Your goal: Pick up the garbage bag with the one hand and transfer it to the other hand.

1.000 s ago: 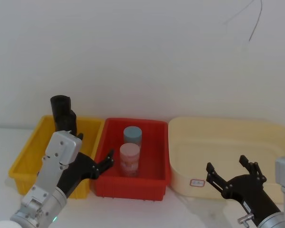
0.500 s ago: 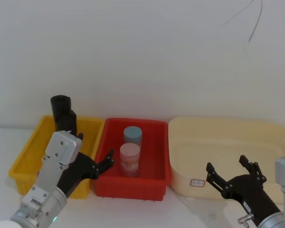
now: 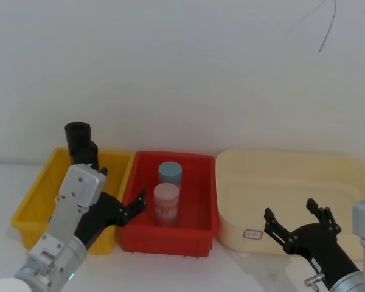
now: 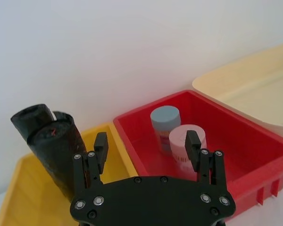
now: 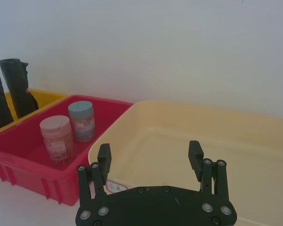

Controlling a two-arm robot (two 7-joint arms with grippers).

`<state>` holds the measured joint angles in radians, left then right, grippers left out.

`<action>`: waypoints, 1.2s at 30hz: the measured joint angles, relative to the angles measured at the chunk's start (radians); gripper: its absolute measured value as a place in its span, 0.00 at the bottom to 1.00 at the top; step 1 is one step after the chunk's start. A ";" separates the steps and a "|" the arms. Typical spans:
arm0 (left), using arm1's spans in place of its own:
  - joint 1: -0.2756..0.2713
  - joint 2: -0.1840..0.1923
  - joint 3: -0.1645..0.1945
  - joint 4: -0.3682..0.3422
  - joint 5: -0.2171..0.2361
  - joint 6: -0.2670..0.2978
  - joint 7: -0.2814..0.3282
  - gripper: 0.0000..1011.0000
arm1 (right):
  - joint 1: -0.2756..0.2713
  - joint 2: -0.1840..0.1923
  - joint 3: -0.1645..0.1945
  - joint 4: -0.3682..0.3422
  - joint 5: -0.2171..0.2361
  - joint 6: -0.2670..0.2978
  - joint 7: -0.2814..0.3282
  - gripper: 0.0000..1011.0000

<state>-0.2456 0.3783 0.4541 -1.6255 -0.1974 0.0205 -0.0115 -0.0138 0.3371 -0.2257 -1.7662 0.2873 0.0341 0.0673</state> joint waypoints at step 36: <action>0.173 0.034 -0.146 -0.265 -0.108 0.254 0.026 0.99 | 0.158 0.020 -0.098 -0.061 -0.063 0.231 0.113 0.99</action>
<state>-0.0727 0.4120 0.3083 -1.8910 -0.3053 0.2747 0.0149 0.1444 0.3567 -0.3237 -1.8275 0.2243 0.2647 0.1806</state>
